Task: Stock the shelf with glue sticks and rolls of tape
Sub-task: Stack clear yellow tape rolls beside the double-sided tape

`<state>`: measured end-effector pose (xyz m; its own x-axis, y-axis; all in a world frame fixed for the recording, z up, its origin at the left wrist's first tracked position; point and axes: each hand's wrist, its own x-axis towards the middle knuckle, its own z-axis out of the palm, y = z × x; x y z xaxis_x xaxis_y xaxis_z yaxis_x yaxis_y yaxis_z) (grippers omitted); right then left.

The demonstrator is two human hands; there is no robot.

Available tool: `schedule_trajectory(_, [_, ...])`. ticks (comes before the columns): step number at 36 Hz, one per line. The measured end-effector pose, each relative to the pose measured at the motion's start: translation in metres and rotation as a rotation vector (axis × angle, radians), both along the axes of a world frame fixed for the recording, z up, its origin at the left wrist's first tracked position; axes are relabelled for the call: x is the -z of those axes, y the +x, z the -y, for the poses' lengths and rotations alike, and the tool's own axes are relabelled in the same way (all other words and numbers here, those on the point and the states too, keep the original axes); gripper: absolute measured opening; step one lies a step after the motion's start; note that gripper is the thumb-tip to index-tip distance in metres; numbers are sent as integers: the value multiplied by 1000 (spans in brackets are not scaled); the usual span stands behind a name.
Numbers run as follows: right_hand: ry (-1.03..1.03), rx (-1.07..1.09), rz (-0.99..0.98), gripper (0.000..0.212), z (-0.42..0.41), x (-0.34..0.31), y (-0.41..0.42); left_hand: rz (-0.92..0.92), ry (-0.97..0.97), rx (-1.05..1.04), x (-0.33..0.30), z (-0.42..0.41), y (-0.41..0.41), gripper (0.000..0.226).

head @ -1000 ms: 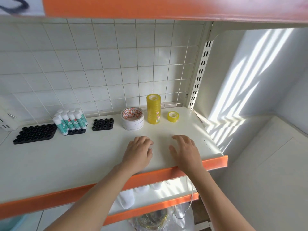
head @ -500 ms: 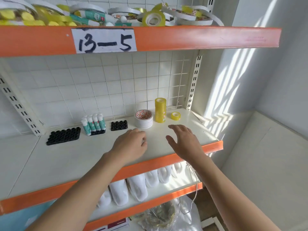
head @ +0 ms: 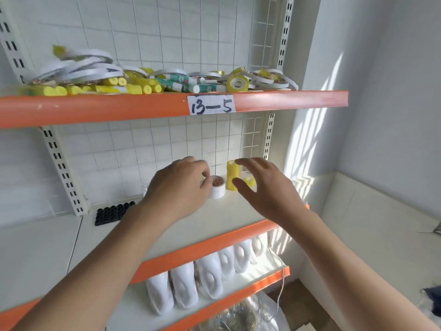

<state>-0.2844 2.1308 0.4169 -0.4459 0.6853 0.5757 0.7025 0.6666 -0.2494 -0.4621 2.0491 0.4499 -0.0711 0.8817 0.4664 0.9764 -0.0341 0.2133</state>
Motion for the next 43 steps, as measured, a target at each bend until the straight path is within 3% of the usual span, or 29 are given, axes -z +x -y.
schedule_trajectory(11, [256,-14,-97,36,11,-91,-5,-29,410,97,-92,18,2,12])
schedule_trajectory(17, [326,-66,-168,32,-22,-118,-16,-121,464,35,-119,-3,-4,13])
schedule_trajectory(25, [293,-70,-169,22,-98,-141,-15,-181,318,-85,-143,-63,-15,11])
schedule_trajectory(33, [30,-135,33,28,-170,-171,-10,-224,182,-125,-150,-124,0,17])
schedule_trajectory(39, [-5,-158,181,32,-193,-184,-20,-186,78,-108,-155,-157,10,12])
schedule_trajectory(43, [4,-200,154,29,-205,-182,-29,-104,-31,-99,-155,-165,6,13])
